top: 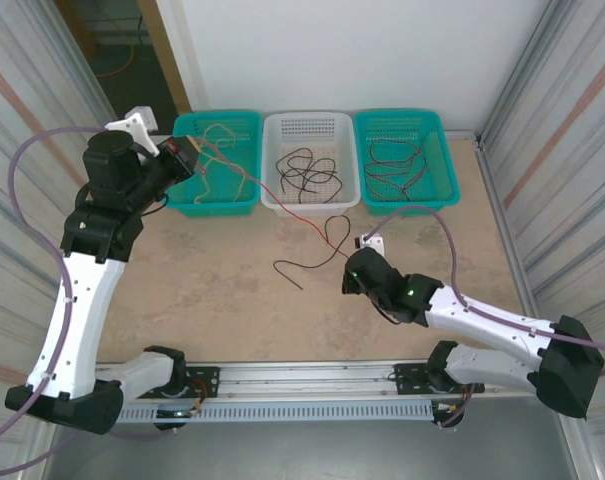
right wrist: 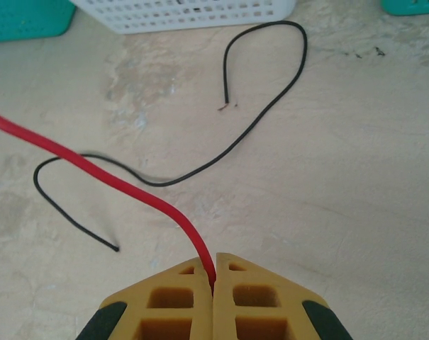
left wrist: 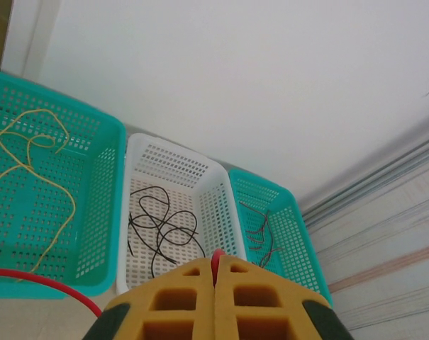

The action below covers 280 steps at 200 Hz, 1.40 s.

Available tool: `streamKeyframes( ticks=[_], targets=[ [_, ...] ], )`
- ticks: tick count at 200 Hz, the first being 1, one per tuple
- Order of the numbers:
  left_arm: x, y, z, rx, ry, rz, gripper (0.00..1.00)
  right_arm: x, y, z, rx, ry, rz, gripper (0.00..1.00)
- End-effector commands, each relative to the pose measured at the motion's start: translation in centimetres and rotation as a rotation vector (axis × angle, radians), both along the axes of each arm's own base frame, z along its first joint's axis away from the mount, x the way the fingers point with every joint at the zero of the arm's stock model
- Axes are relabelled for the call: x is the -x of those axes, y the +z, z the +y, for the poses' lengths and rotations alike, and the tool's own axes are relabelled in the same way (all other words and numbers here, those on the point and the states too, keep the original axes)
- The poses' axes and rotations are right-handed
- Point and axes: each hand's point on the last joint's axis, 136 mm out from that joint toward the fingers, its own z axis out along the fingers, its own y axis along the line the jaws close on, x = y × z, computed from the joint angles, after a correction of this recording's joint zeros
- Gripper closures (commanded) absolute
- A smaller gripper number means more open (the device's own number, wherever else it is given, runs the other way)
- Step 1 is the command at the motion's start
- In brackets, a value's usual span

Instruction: Untangle the cables

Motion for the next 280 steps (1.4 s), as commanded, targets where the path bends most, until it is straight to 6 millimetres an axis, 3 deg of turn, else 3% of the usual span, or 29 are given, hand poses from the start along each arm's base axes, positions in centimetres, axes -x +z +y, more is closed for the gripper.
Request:
streamKeyframes(
  ticks=[1, 22, 34, 52, 68, 88, 107, 129, 183, 224, 230, 258, 280],
  targets=[
    [1.1, 6.9, 2.2, 0.042, 0.089, -0.205, 1.00, 1.2, -2.9, -3.9, 0.108, -0.094, 0.087, 1.00],
    [-0.1, 6.0, 0.0, 0.075, -0.021, -0.175, 1.00, 0.7, -0.4, -3.8, 0.072, -0.104, 0.051, 1.00],
    [-1.1, 4.6, -2.1, 0.118, -0.110, -0.146, 1.00, 0.3, 2.8, -3.7, 0.025, -0.107, -0.005, 0.99],
    [-1.9, 3.2, -5.5, 0.121, -0.199, -0.152, 1.00, -0.8, 7.4, -4.1, 0.019, -0.144, -0.091, 0.57],
    [-2.7, 2.8, -8.6, 0.126, -0.281, -0.182, 1.00, -1.7, 12.1, -5.9, 0.043, -0.230, -0.170, 0.36],
    [-3.8, 3.0, -12.9, 0.149, -0.388, -0.213, 1.00, -2.3, 17.2, -8.3, 0.023, -0.321, -0.235, 0.31],
    [-4.8, 3.4, -17.2, 0.150, -0.472, -0.241, 1.00, -1.9, 19.8, -11.4, 0.007, -0.438, -0.265, 0.30],
    [-5.8, 3.9, -21.5, 0.202, -0.538, -0.298, 1.00, -0.6, 20.9, -14.5, -0.026, -0.547, -0.267, 0.31],
    [-9.2, 5.0, -28.2, 0.355, -0.613, -0.432, 1.00, 2.5, 20.7, -17.3, -0.146, -0.576, -0.293, 0.32],
    [-13.1, 4.7, -31.0, 0.394, -0.614, -0.547, 1.00, 4.1, 21.2, -18.6, -0.173, -0.569, -0.312, 0.32],
    [-14.2, 3.4, -31.8, 0.390, -0.610, -0.547, 1.00, 4.3, 21.3, -18.8, -0.168, -0.568, -0.313, 0.32],
    [-16.6, 3.4, -32.9, 0.331, -0.571, -0.631, 1.00, 5.3, 21.6, -20.0, -0.153, -0.572, -0.331, 0.31],
    [-18.5, 1.9, -34.2, 0.287, -0.552, -0.647, 1.00, 5.8, 21.5, -20.4, -0.153, -0.566, -0.335, 0.31]
  ],
)
